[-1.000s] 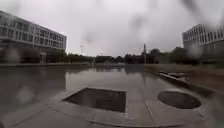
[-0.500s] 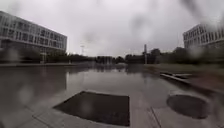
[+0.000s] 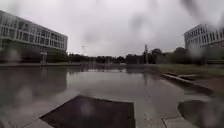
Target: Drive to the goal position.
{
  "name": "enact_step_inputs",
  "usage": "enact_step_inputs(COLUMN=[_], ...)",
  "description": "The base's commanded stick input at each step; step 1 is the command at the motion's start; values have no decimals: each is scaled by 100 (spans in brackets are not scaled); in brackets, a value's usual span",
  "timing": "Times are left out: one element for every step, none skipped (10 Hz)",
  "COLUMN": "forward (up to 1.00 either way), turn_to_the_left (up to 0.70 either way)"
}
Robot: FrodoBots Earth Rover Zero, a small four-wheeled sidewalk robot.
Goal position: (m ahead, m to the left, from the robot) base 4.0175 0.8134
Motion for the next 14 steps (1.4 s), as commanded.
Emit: enact_step_inputs(forward=[61, 61, 61, 61, 61, 60, 60, 60, 60, 60, 61, 60, 60, 61], turn_to_the_left=[0, 0, 0, 0, 0, 0, 0, 0, 0, 0, -25, 0, 0, 0])
